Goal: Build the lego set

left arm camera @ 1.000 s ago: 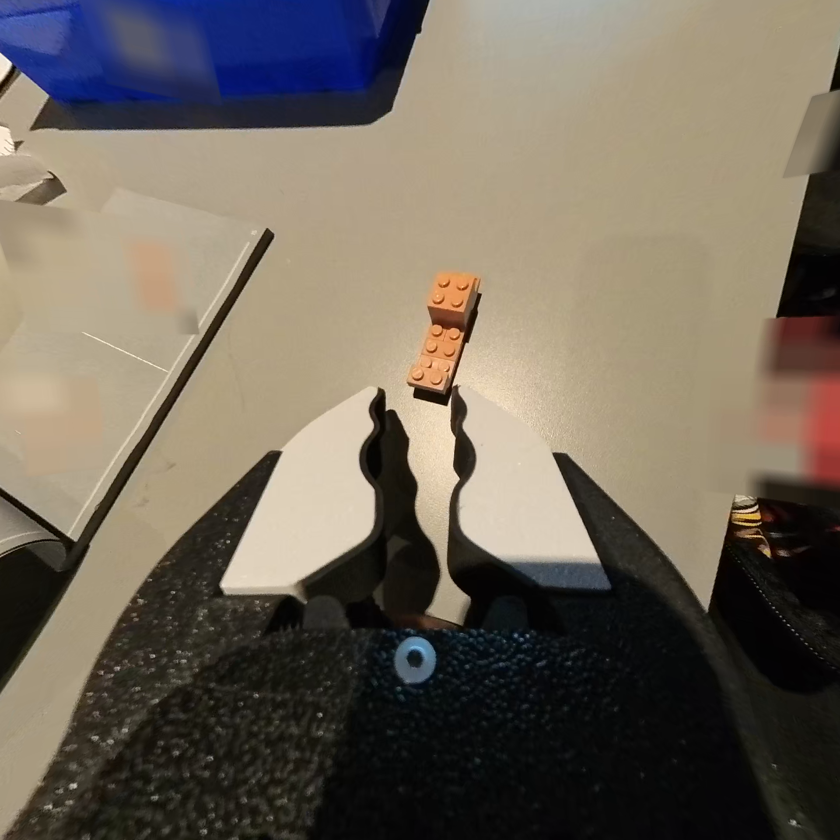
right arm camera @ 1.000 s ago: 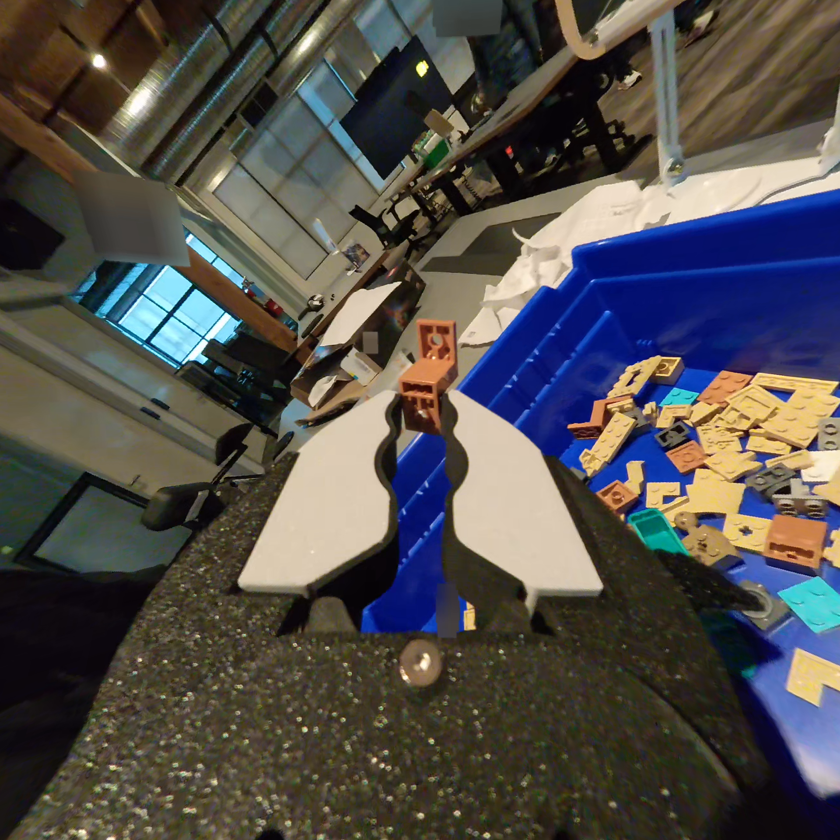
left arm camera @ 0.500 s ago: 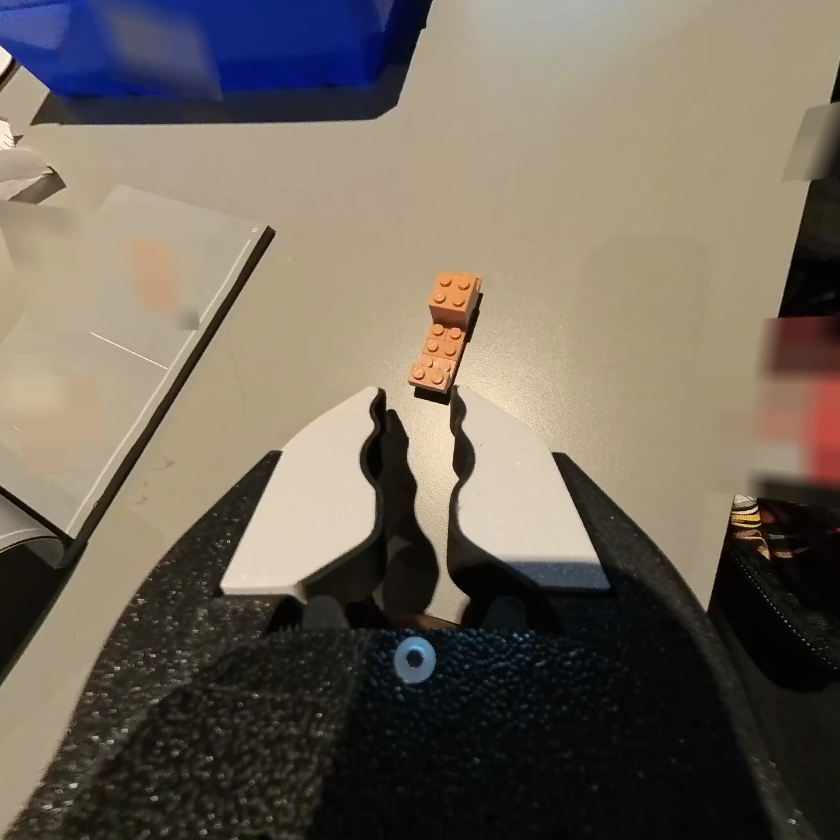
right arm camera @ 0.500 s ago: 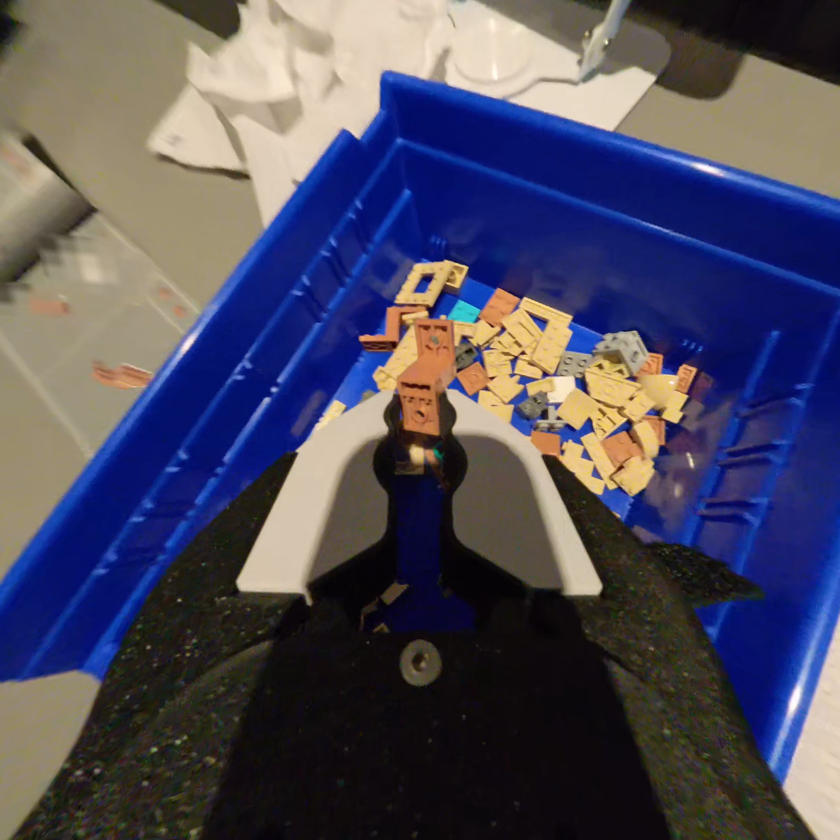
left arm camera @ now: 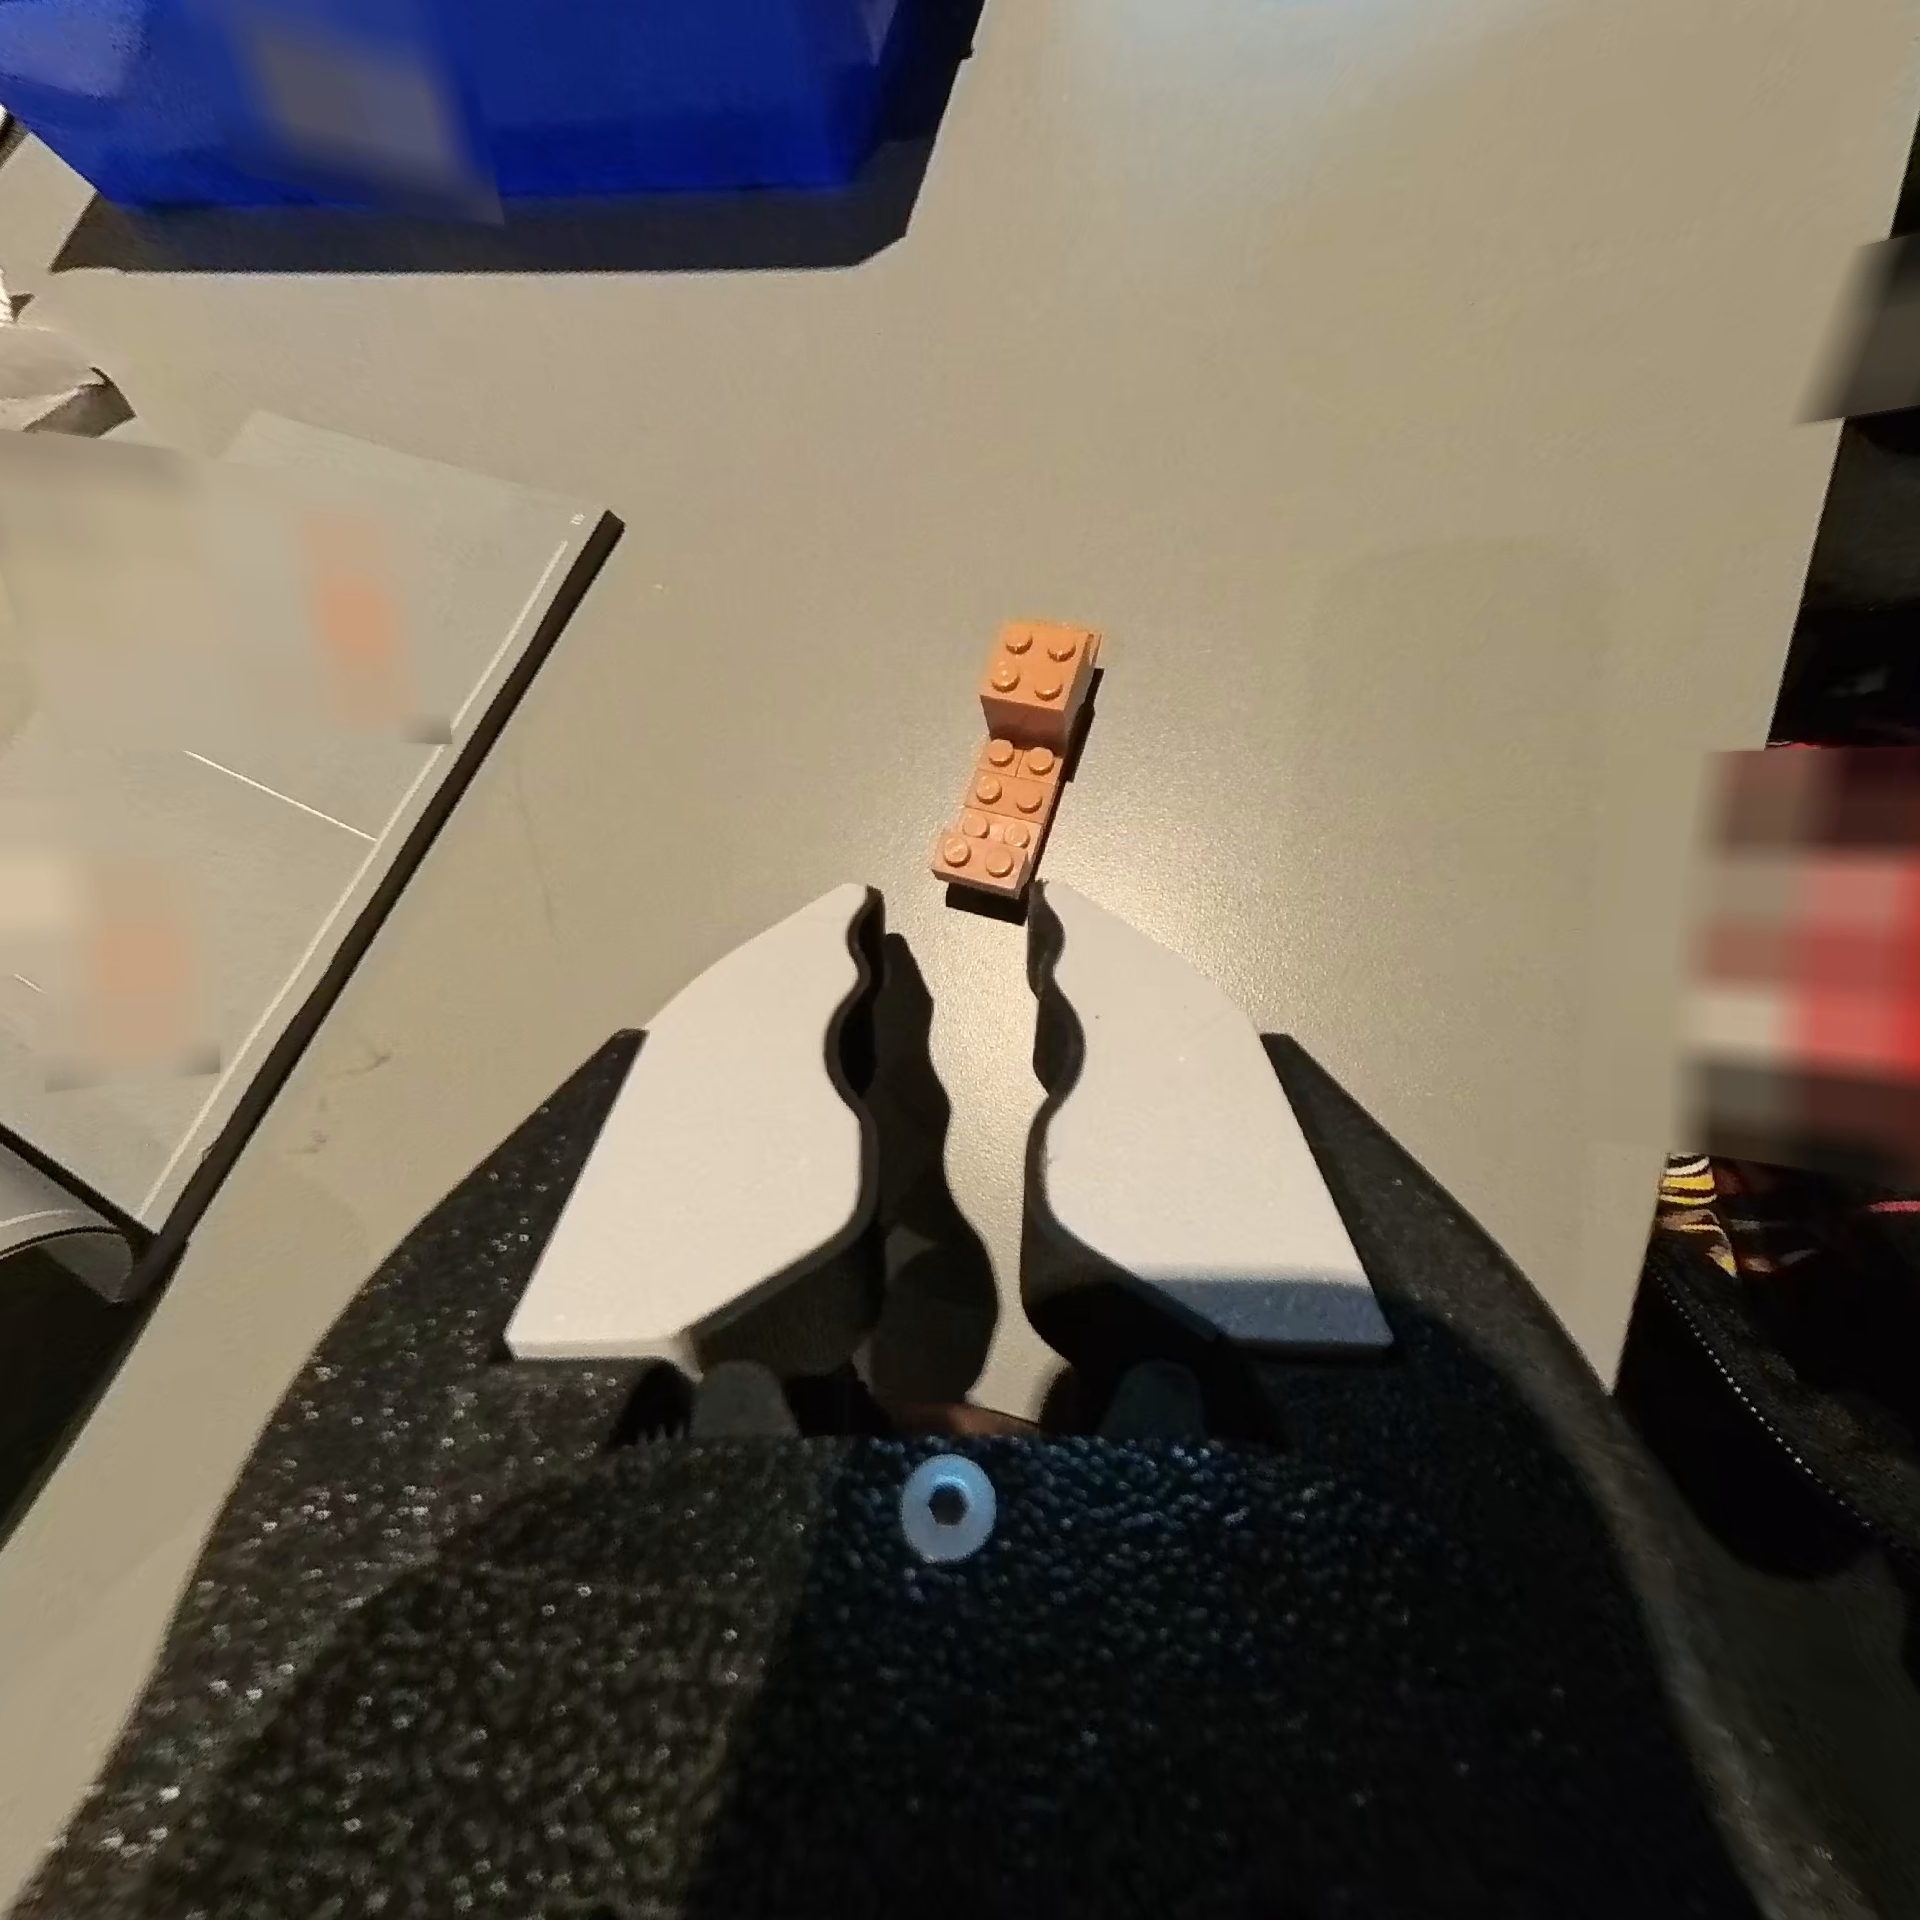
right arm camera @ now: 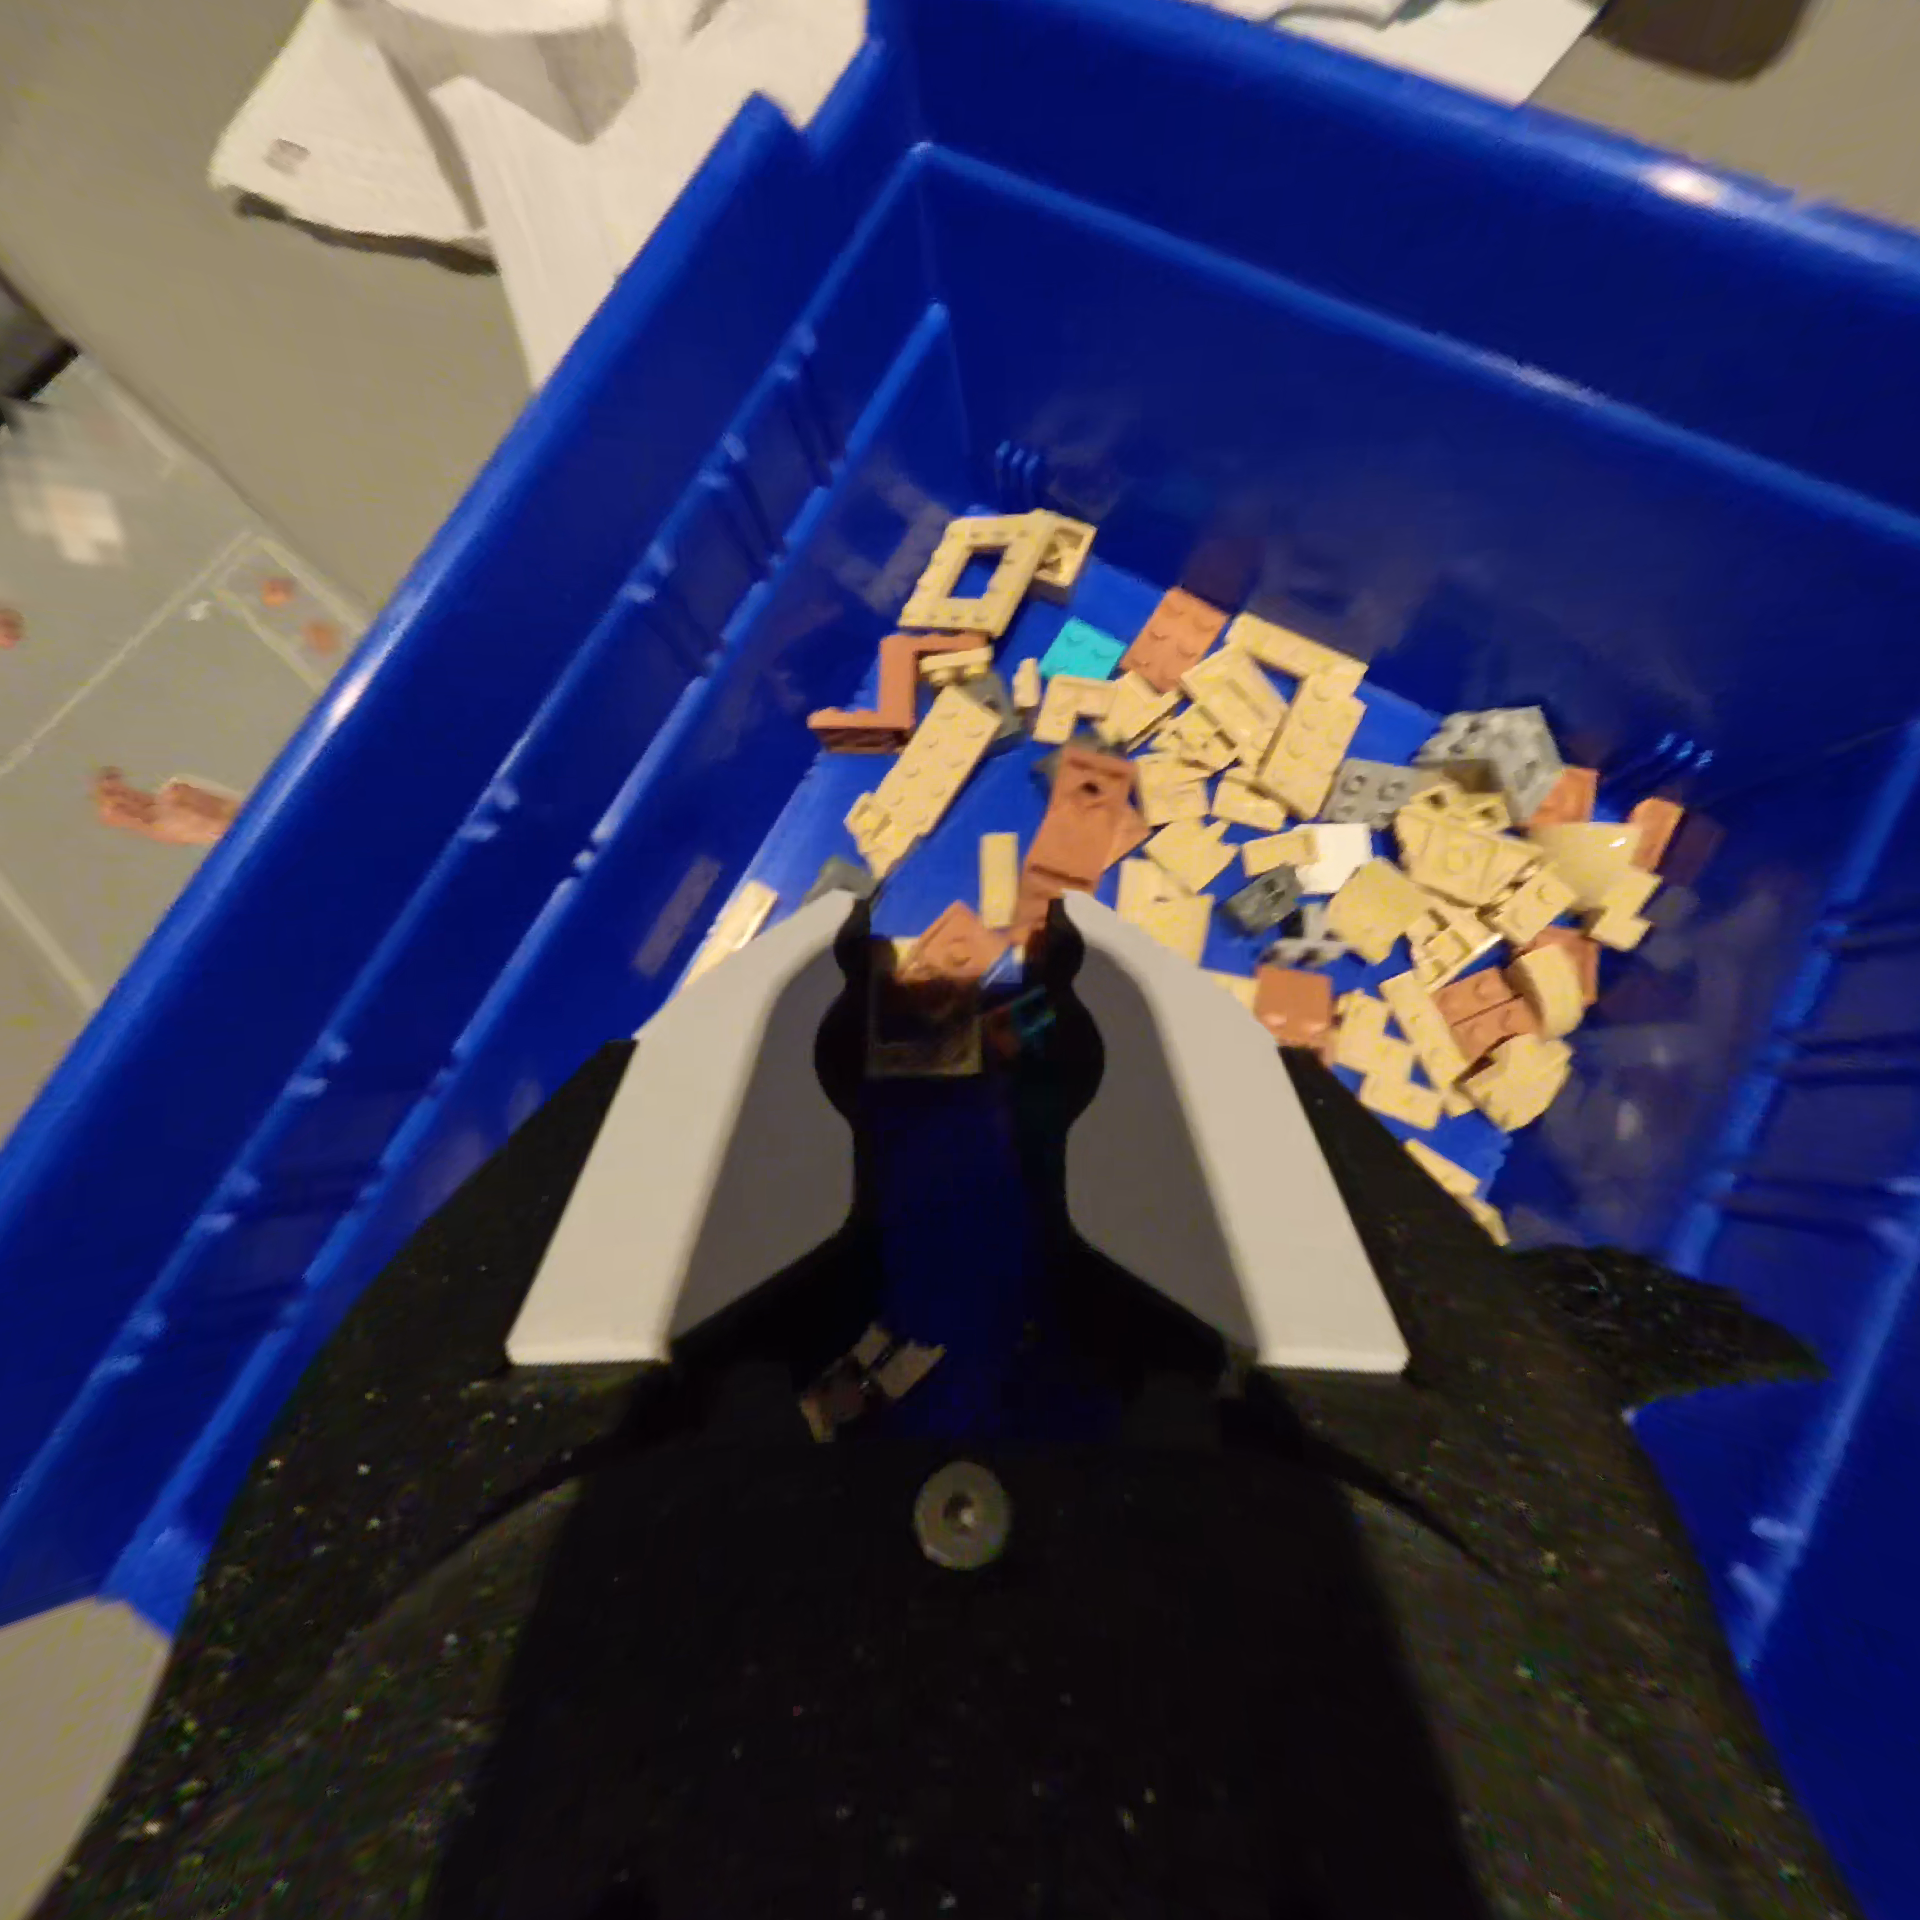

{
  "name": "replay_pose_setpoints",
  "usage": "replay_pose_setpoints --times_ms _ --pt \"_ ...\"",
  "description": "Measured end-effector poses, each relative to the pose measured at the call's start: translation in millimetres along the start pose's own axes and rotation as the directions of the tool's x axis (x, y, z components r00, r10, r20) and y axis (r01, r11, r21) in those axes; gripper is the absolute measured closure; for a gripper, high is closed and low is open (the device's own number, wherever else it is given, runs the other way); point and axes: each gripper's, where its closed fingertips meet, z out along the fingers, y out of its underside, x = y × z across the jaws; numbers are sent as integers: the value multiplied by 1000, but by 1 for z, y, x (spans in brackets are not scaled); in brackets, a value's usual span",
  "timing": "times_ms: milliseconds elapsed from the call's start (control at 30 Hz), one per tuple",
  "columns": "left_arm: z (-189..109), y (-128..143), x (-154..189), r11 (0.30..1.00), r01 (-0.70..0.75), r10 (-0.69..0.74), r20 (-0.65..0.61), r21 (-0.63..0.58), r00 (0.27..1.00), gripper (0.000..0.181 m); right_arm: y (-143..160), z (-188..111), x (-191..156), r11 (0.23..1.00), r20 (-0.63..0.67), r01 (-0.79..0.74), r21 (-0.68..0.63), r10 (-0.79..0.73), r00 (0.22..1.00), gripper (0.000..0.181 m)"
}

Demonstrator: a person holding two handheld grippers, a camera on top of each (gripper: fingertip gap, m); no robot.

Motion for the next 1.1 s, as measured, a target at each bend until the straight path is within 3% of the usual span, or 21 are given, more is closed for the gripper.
replay_pose_setpoints --times_ms 167,467,567,600,867,1100 --pt "0 0 1 1000 5 -5 -11 -2 1000 156 25 3 -11 995 -35 63 -75 -66 997 149" --pt "0 0 0 1000 -9 9 12 3 1000 156 32 25 -7 991 -75 51 -126 -61 995 141" --pt "0 0 0 1000 -10 10 12 3 1000 157 32 26 -5 990 -91 56 -133 -68 994 150" --pt "0 0 0 1000 -10 10 11 3 1000 157 32 26 -5 990 -98 61 -130 -74 992 157" --pt "0 0 0 1000 -10 10 8 3 1000 157 22 15 3 993 -168 101 -67 -111 979 160" --pt "0 0 0 1000 0 0 -1 0 1000 158 4 -12 4 983 -235 180 43 -165 958 160"
